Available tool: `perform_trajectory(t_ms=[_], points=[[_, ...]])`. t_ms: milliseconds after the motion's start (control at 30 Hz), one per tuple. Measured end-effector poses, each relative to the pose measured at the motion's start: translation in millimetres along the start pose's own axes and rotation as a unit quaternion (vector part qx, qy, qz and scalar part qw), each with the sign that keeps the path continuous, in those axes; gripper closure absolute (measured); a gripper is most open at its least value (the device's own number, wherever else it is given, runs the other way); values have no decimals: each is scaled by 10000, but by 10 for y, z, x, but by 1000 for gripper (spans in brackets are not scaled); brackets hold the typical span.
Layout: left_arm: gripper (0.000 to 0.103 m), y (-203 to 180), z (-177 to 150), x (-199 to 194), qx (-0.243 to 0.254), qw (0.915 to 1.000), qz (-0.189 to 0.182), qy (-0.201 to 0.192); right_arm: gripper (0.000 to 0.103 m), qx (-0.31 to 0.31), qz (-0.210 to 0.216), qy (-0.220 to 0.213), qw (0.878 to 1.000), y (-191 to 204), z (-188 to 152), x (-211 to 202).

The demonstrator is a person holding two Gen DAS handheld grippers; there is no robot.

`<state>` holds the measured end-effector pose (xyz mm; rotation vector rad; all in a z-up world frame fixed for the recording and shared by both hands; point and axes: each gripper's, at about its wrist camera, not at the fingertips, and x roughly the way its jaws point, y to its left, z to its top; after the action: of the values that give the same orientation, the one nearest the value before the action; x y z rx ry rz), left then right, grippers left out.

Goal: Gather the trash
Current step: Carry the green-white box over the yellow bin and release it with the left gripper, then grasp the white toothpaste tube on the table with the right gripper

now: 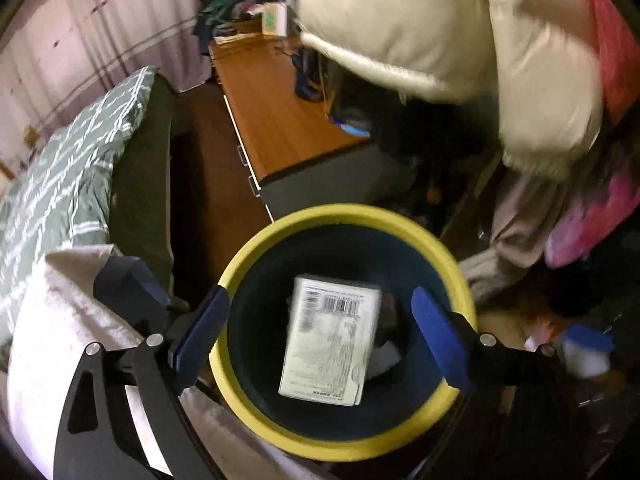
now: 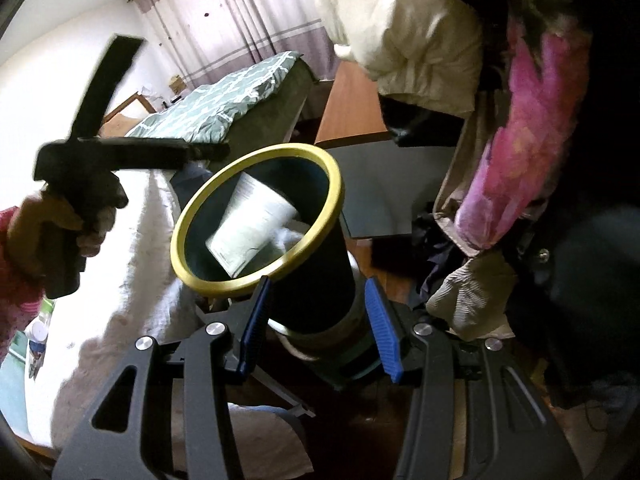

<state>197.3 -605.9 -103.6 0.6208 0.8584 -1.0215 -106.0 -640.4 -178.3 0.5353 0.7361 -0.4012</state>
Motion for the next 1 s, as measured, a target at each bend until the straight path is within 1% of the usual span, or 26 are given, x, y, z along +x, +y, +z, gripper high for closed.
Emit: perform_trajectory(t_ms=[67, 100, 167, 200, 233, 300, 367, 400, 433, 467, 500, 533, 600, 633, 667, 700, 733, 767, 800, 867, 900, 933, 1000], points=[[12, 137, -137, -347, -216, 9995, -31, -221, 57, -74, 65, 15, 10000, 76, -9, 25], [11, 208, -207, -578, -362, 9985, -47, -409, 57, -110, 78, 23, 9999, 107, -15, 33], [8, 311, -339, -943, -590, 9958, 13, -700, 57, -212, 132, 42, 9997, 208, -32, 64], [7, 388, -454, -1213, -765, 9929, 60, -905, 57, -259, 168, 60, 9995, 260, -39, 83], [6, 465, -565, -1398, -907, 9903, 108, -1052, 57, -334, 230, 87, 9991, 332, -49, 104], [5, 603, -820, -1800, -1162, 9835, 317, -1349, 57, -475, 339, 129, 9982, 483, -76, 147], [5, 728, -1126, -2147, -1372, 9772, 557, -1522, 57, -613, 420, 204, 9970, 623, -98, 183], [5, 805, -1349, -2357, -1555, 9715, 691, -1648, 57, -686, 466, 232, 9963, 695, -115, 200], [5, 868, -1527, -2512, -1673, 9676, 793, -1718, 57, -780, 526, 257, 9952, 794, -135, 209], [5, 925, -1671, -2616, -1760, 9647, 876, -1755, 57, -871, 570, 280, 9942, 884, -149, 216], [5, 995, -1864, -2751, -1918, 9590, 1007, -1826, 57, -965, 608, 298, 9930, 978, -166, 211], [5, 1059, -2086, -2892, -2106, 9517, 1163, -1906, 57, -1097, 664, 306, 9913, 1116, -193, 193], [5, 1169, -2464, -3100, -2388, 9414, 1355, -1958, 57, -1289, 767, 329, 9881, 1320, -234, 176], [5, 1241, -2697, -3213, -2607, 9337, 1448, -1983, 57, -1452, 850, 354, 9851, 1474, -270, 163], [5, 1317, -2936, -3335, -2886, 9224, 1569, -2033, 57, -1565, 910, 364, 9828, 1583, -296, 150], [5, 1363, -3117, -3423, -3073, 9139, 1660, -2068, 57, -1669, 981, 372, 9804, 1701, -321, 135], [5, 1423, -3340, -3545, -3276, 9029, 1804, -2121, 57, -1820, 1103, 393, 9763, 1872, -353, 121], [5, 1460, -3510, -3642, -3405, 8939, 1972, -2150, 57, -1963, 1206, 411, 9722, 2025, -383, 109], [5, 1489, -3696, -3760, -3522, 8828, 2210, -2185, 57, -2070, 1277, 426, 9690, 2146, -414, 102], [5, 1522, -4046, -3988, -3698, 8597, 2729, -2228, 57, -2350, 1544, 507, 9583, 2488, -498, 88], [5, 1525, -4168, -4053, -3748, 8521, 2897, -2225, 57, -2460, 1685, 558, 9529, 2643, -538, 84], [5, 1536, -4304, -4129, -3830, 8420, 3071, -2236, 57, -2612, 1851, 617, 9454, 2843, -600, 76], [5, 1562, -4519, -4236, -3971, 8276, 3269, -2246, 57, -2857, 2132, 697, 9317, 3181, -720, 52]])
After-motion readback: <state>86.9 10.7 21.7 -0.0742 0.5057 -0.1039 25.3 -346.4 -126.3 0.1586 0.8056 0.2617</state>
